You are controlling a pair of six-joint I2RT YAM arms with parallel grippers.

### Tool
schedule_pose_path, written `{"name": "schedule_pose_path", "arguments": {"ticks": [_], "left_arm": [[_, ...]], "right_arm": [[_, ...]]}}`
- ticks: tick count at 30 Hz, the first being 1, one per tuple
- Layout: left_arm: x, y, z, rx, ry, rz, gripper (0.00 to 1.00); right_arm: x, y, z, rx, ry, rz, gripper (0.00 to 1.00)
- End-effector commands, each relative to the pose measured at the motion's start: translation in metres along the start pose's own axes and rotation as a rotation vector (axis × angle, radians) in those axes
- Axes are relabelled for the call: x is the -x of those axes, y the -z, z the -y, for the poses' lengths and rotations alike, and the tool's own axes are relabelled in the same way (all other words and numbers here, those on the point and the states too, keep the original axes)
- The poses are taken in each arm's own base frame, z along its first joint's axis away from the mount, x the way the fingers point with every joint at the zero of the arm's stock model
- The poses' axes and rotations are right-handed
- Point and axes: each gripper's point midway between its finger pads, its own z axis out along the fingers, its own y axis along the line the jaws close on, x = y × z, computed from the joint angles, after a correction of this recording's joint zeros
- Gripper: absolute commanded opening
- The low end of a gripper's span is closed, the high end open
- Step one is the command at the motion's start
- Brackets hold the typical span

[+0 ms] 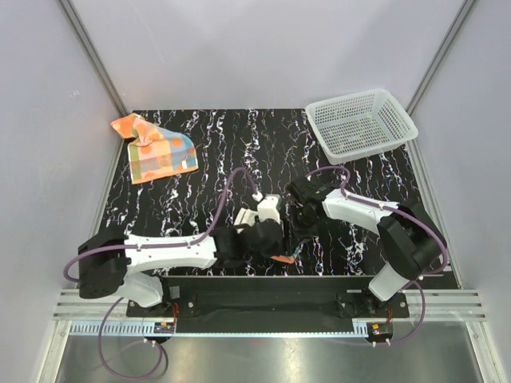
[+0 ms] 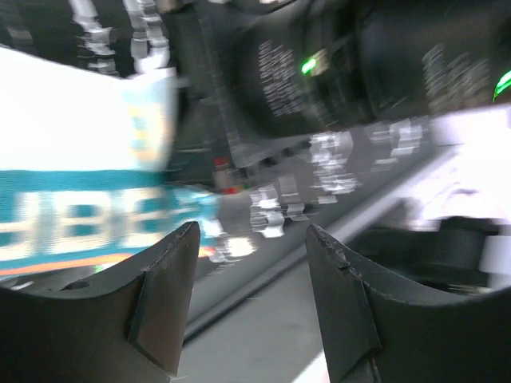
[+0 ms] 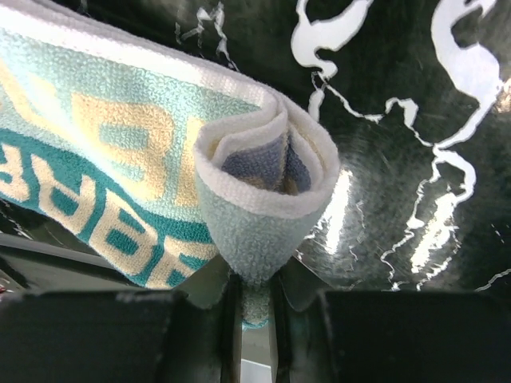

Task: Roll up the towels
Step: Roll the towel

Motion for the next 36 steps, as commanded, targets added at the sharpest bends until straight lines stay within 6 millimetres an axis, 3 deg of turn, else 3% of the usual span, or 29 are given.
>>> {"name": "schedule_pose_path", "arguments": {"ticks": [1,5,10,17,21,29,33,36], "left_arm": [[-0.014,-0.001,-0.051,0.266,-0.282,-0.002,0.61],[-0.027,-0.005,-0.042,0.293,-0.384,0.015,0.62],[-0.042,-0.013,-0.013,0.241,-0.464,0.047,0.63],[-0.031,-0.012,0.013,0.215,-0.482,0.115,0.63],[-0.03,-0.014,0.012,0.226,-0.497,0.12,0.68],[-0.052,-0.04,0.004,0.192,-0.477,0.075,0.73],[-0.056,-0.051,-0.004,0.207,-0.465,0.058,0.67],[-0.054,-0.055,-0.007,0.195,-0.444,0.057,0.46]], "right_arm": [[0.001,0.008,0.0,-0.031,0.028,-0.01,0.0],[0.001,0.009,-0.002,-0.024,0.028,-0.016,0.0],[0.0,0.011,-0.004,-0.014,0.029,-0.023,0.0],[-0.004,0.009,0.001,-0.032,0.031,-0.037,0.0],[-0.006,0.009,0.001,-0.029,0.031,-0.043,0.0],[-0.007,0.014,0.0,-0.021,0.036,-0.048,0.0],[-0.01,0.013,0.0,-0.015,0.032,-0.057,0.0],[-0.012,0.013,-0.003,0.001,0.027,-0.064,0.0]]}}
